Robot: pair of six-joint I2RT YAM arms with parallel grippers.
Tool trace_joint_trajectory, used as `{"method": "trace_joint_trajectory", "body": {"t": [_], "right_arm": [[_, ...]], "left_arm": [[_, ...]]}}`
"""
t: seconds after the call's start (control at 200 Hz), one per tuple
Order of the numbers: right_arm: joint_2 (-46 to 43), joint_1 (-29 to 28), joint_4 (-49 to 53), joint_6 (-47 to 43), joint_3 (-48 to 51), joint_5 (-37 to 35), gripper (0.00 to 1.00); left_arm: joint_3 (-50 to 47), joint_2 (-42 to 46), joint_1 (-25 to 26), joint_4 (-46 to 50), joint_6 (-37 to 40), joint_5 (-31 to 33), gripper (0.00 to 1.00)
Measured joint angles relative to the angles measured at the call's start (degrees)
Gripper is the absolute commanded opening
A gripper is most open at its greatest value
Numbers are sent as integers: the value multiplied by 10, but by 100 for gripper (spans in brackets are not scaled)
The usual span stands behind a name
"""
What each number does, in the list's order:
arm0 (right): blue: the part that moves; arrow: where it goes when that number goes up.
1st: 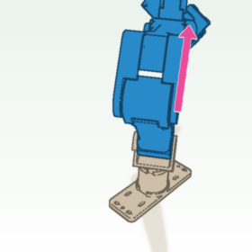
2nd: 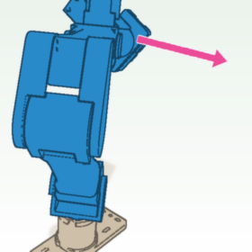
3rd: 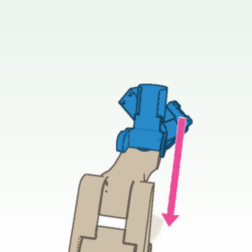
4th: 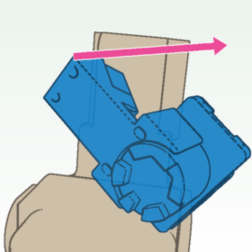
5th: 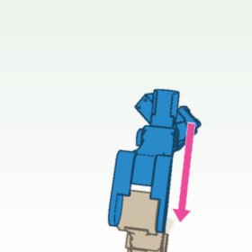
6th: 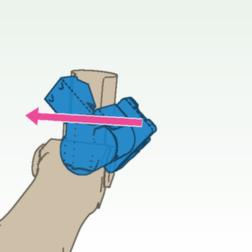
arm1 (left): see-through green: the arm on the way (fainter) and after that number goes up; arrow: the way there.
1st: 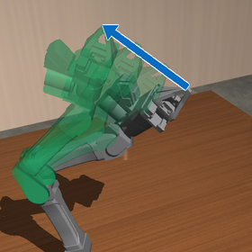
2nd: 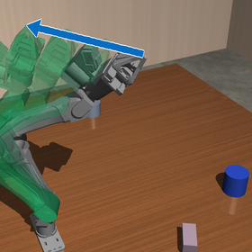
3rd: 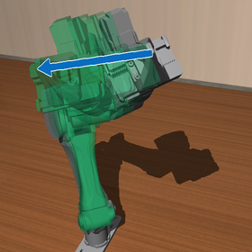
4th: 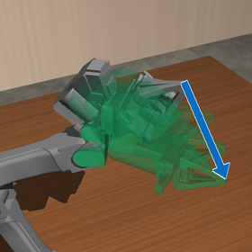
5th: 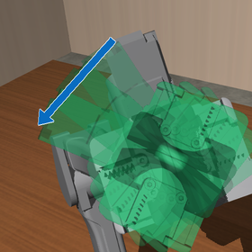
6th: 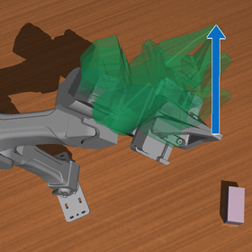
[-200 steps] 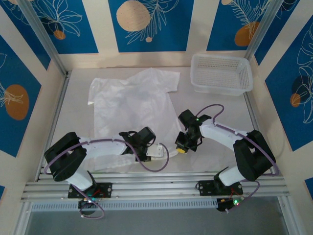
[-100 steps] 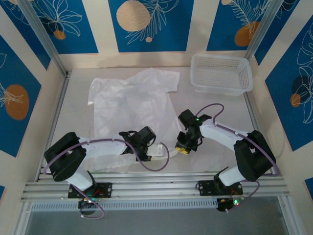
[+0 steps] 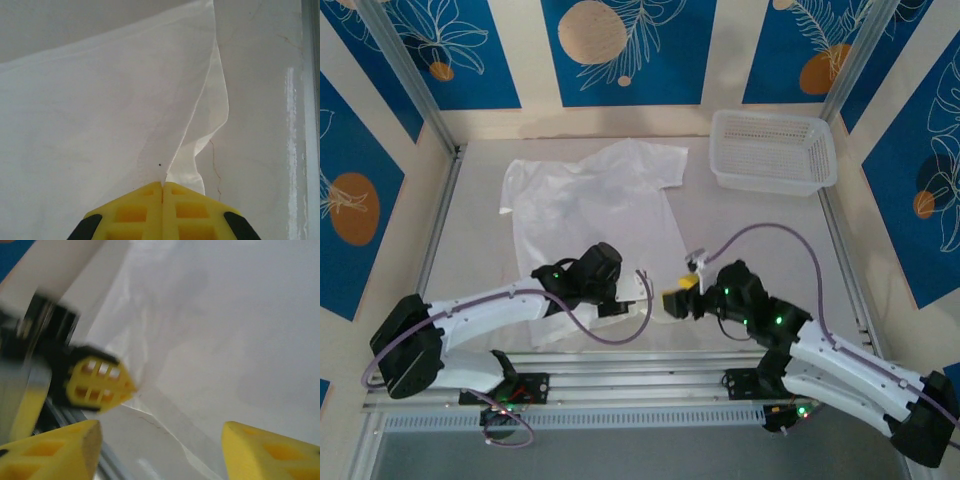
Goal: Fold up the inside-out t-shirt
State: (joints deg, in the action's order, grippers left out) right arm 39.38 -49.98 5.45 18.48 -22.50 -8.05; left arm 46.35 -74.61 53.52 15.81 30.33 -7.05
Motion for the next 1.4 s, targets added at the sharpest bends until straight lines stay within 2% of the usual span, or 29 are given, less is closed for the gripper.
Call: {"method": "trace_joint_trajectory", "body": {"t": [0.095,0.245,0.305,0.345,0.395,0.45,0.465,0.535,0.555,0.595,0.685,0.715,0.725,0.835,0.99,1.165,1.295,1.355,1.395], "right_arm": [[30,-26,-54,-101,28,-20,72],[145,-44,-164,-222,30,-61,73],[195,-49,-211,-259,31,-84,68],[227,-49,-240,-276,31,-101,58],[267,-49,-270,-295,29,-129,25],[304,-49,-281,-306,17,-163,3],[311,-49,-282,-309,13,-170,0],[327,-48,-284,-309,-5,-186,0],[325,-47,-285,-308,-9,-186,0],[319,-44,-285,-301,-16,-185,0],[291,-37,-281,-280,-26,-168,0],[279,-35,-280,-273,-29,-162,0],[275,-34,-279,-271,-30,-159,0],[241,-29,-266,-254,-38,-137,0],[227,-28,-252,-238,-45,-123,0],[227,-24,-225,-226,-46,-121,0],[224,-30,-216,-224,-48,-120,0],[220,-29,-214,-221,-48,-118,0],[216,-29,-215,-219,-48,-116,0]], "left_arm": [[0,8,-5,-4,-2,-1,0],[0,24,-16,-11,-9,-14,0],[0,31,-21,-16,-15,-19,0],[0,37,-24,-17,-17,-22,0],[0,45,-27,-17,-20,-26,0],[0,53,-29,-17,-23,-31,0],[0,56,-30,-17,-24,-31,0],[0,66,-32,-17,-29,-34,0],[-1,69,-32,-18,-30,-35,7],[-4,74,-32,-21,-33,-35,28],[-18,80,-31,-35,-44,-35,84],[-23,78,-31,-40,-48,-35,97],[-25,78,-31,-42,-49,-34,99],[-57,59,-27,-89,-69,-23,99],[-88,10,-25,-162,-100,38,99],[-94,-32,-17,-250,-149,180,99],[-96,-32,-16,-278,-174,284,99],[-98,-24,-18,-284,-178,310,86],[-102,-14,-22,-285,-178,318,66]]}}
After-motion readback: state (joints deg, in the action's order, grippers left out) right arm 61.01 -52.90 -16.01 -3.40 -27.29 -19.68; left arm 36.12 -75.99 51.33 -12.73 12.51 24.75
